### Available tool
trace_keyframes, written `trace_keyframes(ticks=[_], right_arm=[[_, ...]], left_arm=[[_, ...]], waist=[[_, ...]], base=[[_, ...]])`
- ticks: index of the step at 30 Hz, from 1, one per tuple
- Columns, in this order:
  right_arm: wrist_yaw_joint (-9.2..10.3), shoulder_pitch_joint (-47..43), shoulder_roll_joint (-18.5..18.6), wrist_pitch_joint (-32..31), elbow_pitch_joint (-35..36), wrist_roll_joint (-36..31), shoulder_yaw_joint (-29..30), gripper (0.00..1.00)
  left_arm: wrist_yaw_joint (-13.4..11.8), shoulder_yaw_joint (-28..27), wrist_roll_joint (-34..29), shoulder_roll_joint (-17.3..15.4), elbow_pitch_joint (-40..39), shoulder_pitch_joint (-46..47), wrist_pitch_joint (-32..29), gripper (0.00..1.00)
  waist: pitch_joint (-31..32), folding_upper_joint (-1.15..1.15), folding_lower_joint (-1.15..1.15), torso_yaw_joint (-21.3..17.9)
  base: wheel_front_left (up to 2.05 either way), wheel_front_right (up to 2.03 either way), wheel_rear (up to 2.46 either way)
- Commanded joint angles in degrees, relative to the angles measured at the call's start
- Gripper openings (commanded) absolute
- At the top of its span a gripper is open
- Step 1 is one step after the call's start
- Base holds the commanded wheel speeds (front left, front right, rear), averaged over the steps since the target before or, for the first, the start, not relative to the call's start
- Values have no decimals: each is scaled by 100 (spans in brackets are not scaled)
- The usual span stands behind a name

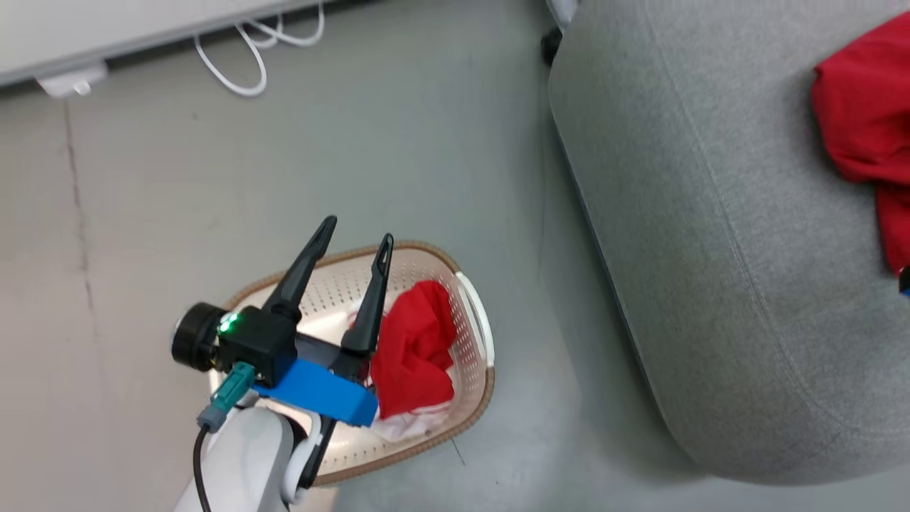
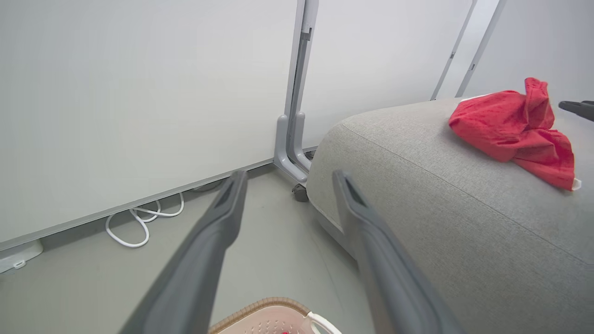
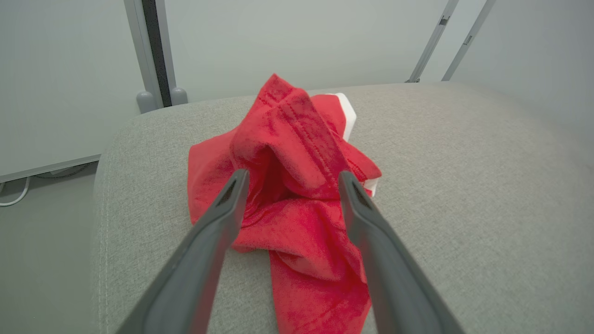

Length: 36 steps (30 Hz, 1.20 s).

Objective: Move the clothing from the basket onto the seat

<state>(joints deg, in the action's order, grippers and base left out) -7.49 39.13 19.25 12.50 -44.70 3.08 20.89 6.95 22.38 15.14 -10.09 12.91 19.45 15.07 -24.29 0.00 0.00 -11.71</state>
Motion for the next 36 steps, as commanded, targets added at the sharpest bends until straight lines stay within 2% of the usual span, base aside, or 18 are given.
trace_keyframes(ticks=[1,11,17,23,29,36], right_arm=[[-1,-220,-58,-35,121,-10,-30,100],[-1,-1673,-624,-313,1477,83,-565,100],[-1,-2593,-1056,-508,2564,211,-822,100],[-1,-3315,-1314,-720,3387,181,-980,100],[-1,-3774,-1501,-807,3827,128,-1081,100],[-1,-4073,-1618,-743,3838,177,-1235,100]], left_arm=[[29,-76,12,55,62,-129,15,100],[67,-662,132,394,380,-945,15,100],[51,-1000,91,492,457,-1303,15,100],[53,-1127,85,505,601,-1496,15,100],[53,-1201,107,471,758,-1519,15,100],[53,-1408,85,448,920,-1537,14,100]], waist=[[504,0,0,176],[1677,0,0,466],[2069,0,0,748],[2355,0,0,1098],[2455,0,0,1451],[2503,0,0,1642]], base=[[0,0,0],[0,0,0],[0,0,0],[0,0,0],[0,0,0],[0,0,0]])
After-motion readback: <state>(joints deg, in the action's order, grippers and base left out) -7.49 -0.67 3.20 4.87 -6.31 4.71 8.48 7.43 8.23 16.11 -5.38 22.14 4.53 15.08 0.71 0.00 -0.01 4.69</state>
